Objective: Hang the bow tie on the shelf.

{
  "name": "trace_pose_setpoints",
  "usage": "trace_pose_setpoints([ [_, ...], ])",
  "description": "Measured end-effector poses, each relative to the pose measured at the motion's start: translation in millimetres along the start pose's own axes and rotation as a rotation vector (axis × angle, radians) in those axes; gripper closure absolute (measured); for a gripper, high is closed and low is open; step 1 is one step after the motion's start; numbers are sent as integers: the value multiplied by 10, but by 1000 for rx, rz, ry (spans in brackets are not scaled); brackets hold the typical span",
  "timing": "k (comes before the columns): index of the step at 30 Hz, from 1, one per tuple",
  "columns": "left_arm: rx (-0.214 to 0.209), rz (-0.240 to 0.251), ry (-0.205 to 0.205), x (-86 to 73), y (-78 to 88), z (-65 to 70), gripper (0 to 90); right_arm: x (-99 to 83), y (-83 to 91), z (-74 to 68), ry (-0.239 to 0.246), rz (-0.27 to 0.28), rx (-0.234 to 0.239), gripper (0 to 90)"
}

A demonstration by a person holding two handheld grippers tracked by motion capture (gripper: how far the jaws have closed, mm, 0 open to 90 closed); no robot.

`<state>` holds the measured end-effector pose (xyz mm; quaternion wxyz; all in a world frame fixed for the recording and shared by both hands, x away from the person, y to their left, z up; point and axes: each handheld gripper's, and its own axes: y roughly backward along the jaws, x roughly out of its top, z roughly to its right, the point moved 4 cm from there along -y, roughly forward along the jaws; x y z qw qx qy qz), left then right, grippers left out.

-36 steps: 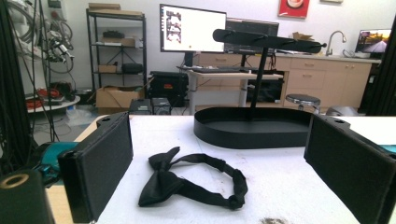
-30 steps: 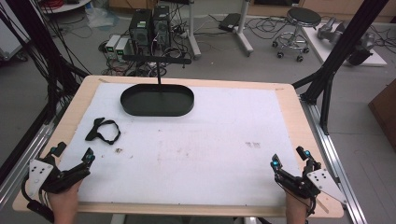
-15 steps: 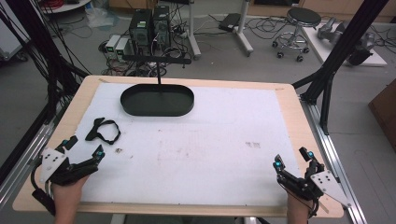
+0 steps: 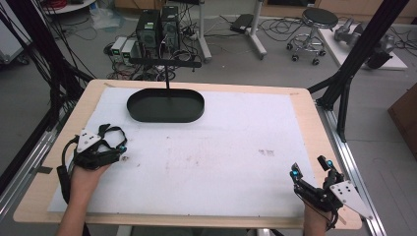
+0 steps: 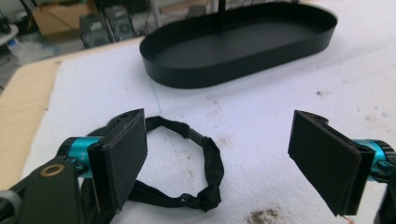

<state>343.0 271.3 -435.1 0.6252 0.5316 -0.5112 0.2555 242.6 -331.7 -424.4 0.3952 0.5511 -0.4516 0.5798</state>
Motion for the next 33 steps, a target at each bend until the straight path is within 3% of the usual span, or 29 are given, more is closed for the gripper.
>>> trace_pose_setpoints([
  [4,2,-86,-20,-25,-138,2,222,-3,7,2,-7,-4,-5,124],
  [6,-4,-151,-10,-59,-242,-15,256,-1,10,-1,-8,-3,-6,124],
  [15,-14,-263,20,-97,-429,-40,381,-20,-8,-11,-5,-9,-4,124],
  [23,-27,-316,40,-156,-500,-21,507,-17,-2,7,-4,-6,-5,124],
  [25,-31,-311,40,-150,-499,-12,607,-18,1,11,-8,-5,-8,124],
  [30,-68,-313,60,-153,-498,3,714,-21,-3,-1,-9,-9,-5,123],
  [31,-68,-312,57,-153,-495,5,805,-20,-7,-5,-5,-6,-3,124],
  [32,-69,-313,52,-154,-492,4,805,-20,-7,-5,-5,-6,-3,124],
  [33,-75,-305,67,-160,-495,4,863,-21,-5,-11,-8,-9,-3,124],
])
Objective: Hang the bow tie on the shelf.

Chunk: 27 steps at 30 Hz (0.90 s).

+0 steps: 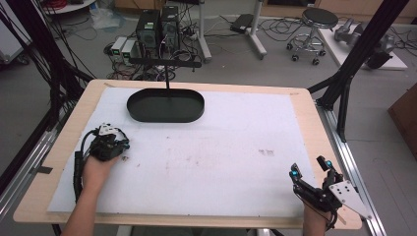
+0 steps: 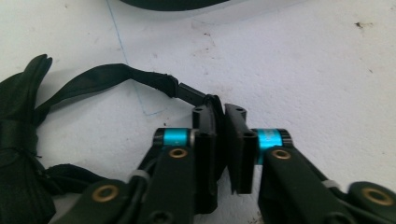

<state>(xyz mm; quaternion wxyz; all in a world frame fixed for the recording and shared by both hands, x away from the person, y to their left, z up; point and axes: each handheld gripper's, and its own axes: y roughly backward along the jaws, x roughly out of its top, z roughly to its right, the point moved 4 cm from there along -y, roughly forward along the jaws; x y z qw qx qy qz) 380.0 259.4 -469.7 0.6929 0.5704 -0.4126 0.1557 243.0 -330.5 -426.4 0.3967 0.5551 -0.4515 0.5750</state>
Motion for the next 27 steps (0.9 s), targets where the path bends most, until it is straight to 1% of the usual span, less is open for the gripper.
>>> trace_pose_setpoints([
  [3,-7,6,9,-4,2,-7,878,4,0,3,1,6,1,124],
  [5,-7,10,-5,-6,12,-11,880,3,3,4,-2,3,-1,124],
  [7,-9,42,-6,4,41,-9,881,3,5,7,-1,1,-1,124],
  [11,-21,154,2,93,168,0,883,1,0,1,1,-1,-1,124],
  [13,-18,204,-7,153,237,10,884,-3,-2,-4,-2,-2,0,124],
  [15,-11,246,-25,220,307,26,885,-5,-7,-7,5,-3,2,124],
  [16,-7,294,-46,294,384,44,886,-5,-8,-13,3,-4,2,124],
  [17,-7,294,-46,294,384,44,885,-5,-8,-13,3,-4,2,124],
  [21,-26,421,-54,460,547,90,885,-5,-8,-22,5,-4,2,124],
  [23,-35,463,-52,528,606,109,885,-8,-9,-24,7,-5,2,124],
  [24,-41,493,-53,576,641,127,885,-8,-10,-24,7,-5,2,124],
  [27,-56,552,-63,688,712,171,885,-11,-16,-29,17,-6,8,124],
])
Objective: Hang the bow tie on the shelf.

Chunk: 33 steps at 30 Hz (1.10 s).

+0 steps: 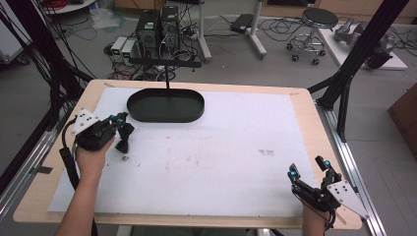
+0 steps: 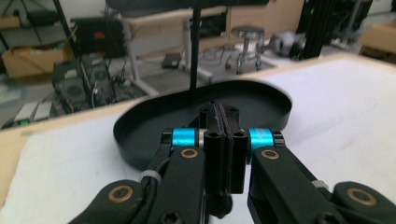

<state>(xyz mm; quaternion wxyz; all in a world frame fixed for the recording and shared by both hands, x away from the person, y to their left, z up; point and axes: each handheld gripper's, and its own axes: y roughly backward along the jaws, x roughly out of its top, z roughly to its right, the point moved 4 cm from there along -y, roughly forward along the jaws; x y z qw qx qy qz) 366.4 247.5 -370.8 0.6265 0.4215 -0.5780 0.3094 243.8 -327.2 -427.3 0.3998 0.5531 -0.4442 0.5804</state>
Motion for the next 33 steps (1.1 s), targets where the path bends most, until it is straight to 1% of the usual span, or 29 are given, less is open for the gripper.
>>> trace_pose_setpoints([
  [2,-19,46,-11,92,-4,32,885,7,-2,-12,0,-1,-1,124],
  [5,-43,98,-32,239,-36,75,885,10,-3,-22,0,-1,2,124],
  [9,-46,133,-48,405,-102,87,885,9,-12,-30,7,-3,4,124],
  [11,-45,158,-43,489,-142,81,885,8,-17,-32,9,-3,3,124],
  [15,-33,198,-39,626,-235,74,885,20,-16,-36,8,0,2,124],
  [16,-27,208,-38,652,-261,70,885,31,-18,-36,16,7,5,124],
  [17,-21,214,-39,676,-287,63,885,36,-16,-43,11,6,4,124],
  [19,-6,231,-35,718,-352,45,885,45,-25,-62,18,8,11,124],
  [22,12,255,-8,772,-473,12,885,44,-32,-77,20,6,15,124],
  [25,21,268,18,821,-594,-17,885,43,-36,-94,33,6,17,124],
  [26,24,274,21,840,-635,-23,885,46,-40,-97,45,8,18,124],
  [27,30,277,24,858,-676,-29,885,46,-40,-97,45,8,18,124],
  [33,48,295,23,949,-912,-20,885,37,-48,-98,43,4,22,124],
])
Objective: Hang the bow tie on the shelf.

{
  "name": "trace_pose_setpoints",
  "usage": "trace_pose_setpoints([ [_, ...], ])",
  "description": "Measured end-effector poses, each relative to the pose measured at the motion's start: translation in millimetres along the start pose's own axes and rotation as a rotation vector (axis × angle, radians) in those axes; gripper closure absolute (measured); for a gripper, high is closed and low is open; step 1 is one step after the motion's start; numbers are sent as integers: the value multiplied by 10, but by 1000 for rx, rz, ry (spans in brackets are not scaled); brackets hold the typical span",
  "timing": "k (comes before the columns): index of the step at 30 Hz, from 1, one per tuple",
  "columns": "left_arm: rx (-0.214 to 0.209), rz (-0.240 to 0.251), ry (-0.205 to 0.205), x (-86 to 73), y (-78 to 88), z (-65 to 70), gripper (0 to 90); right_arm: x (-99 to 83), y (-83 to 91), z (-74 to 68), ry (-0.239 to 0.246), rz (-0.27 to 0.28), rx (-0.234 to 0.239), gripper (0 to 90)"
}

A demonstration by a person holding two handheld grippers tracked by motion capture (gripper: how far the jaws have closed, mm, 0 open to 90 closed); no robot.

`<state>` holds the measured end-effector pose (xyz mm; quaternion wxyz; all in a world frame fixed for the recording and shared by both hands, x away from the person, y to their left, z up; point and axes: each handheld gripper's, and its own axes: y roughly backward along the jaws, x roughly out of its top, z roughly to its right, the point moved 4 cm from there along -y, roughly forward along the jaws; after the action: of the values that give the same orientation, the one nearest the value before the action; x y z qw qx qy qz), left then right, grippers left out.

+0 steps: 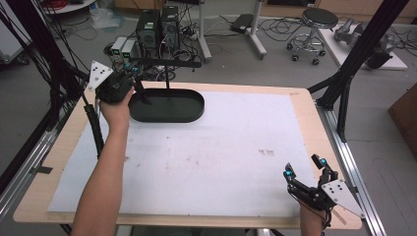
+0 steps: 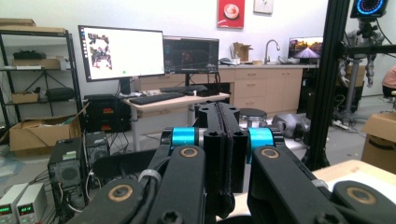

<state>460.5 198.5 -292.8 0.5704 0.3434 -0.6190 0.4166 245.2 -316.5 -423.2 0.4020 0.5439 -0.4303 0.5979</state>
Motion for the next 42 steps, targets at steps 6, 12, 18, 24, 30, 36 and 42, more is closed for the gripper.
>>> trace_pose_setpoints([
  [6,20,4,-16,-2,-230,55,885,5,3,12,-1,3,-1,124],
  [12,41,-5,-15,-68,-417,30,886,9,8,17,-8,6,-2,124],
  [18,51,-6,0,-137,-557,12,885,-14,-18,13,-6,-4,2,124],
  [24,49,-10,5,-189,-668,56,885,-20,-25,5,7,-7,1,124],
  [30,52,-32,8,-261,-747,54,885,-35,-22,7,2,-10,-2,124],
  [36,48,-30,-2,-269,-809,109,885,-41,-24,12,4,-13,-5,124],
  [42,69,-37,-15,-234,-877,62,885,-38,-18,19,7,-12,-8,125],
])
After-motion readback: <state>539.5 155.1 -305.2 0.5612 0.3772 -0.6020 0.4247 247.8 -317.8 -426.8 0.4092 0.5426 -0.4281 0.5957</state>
